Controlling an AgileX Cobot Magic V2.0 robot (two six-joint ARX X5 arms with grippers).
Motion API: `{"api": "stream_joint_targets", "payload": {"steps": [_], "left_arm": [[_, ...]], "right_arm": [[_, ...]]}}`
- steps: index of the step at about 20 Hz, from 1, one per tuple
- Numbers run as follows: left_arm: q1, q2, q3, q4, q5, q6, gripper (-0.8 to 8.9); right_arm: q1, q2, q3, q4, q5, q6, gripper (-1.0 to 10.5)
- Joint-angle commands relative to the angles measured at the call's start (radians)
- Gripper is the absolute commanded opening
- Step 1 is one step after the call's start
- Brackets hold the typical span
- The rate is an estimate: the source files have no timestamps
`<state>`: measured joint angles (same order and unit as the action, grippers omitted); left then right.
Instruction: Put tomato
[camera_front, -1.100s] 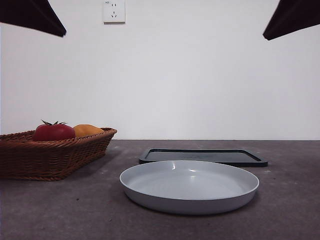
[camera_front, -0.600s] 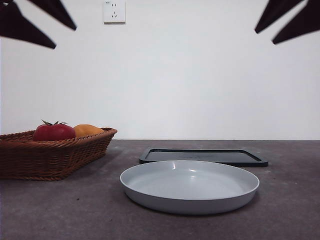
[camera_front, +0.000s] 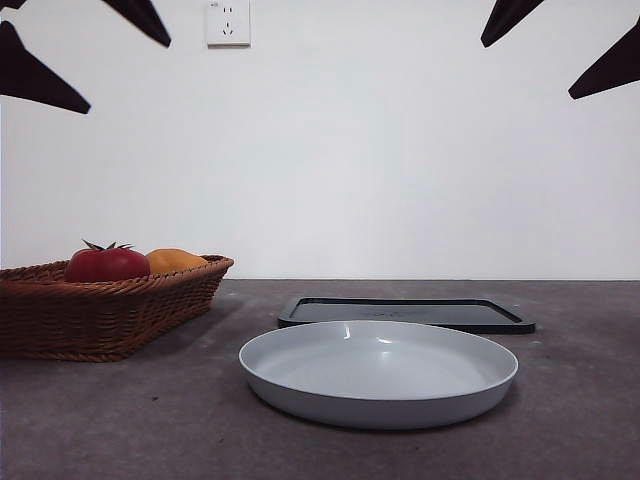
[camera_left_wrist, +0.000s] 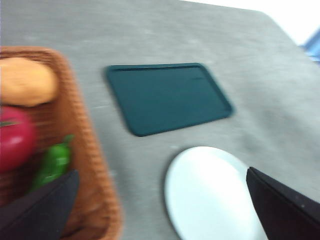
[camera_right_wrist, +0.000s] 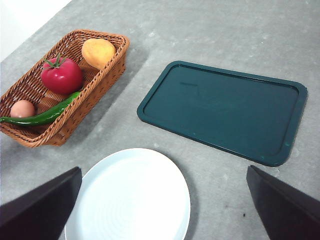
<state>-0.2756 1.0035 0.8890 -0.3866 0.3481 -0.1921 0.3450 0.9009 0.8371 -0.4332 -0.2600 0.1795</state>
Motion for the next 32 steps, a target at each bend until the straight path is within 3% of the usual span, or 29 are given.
{"api": "stream_joint_targets", "payload": {"steps": [1, 5, 16, 22, 32], "left_arm": [[0.021, 0.028, 0.056, -0.016, -0.071, 0.022, 6.85], [0.082, 0.137, 0.191, -0.127, -0.170, 0.053, 6.85], [0.151, 0.610, 0.595, -0.377, -0.173, 0.100, 6.85], [0.152, 0.794, 0.687, -0.400, -0.195, 0.132, 6.85], [0.152, 0.938, 0.712, -0.351, -0.222, 0.185, 6.85]], "right_arm": [[0.005, 0.006, 0.016, 0.010, -0.002, -0.007, 5.5], [0.005, 0.006, 0.016, 0.010, -0.002, -0.007, 5.5], [0.005, 0.006, 0.016, 0.010, -0.002, -0.003, 5.5], [0.005, 0.006, 0.016, 0.010, -0.002, -0.002, 5.5], [0.005, 0.006, 0.016, 0.005, -0.002, 0.005, 5.5]]}}
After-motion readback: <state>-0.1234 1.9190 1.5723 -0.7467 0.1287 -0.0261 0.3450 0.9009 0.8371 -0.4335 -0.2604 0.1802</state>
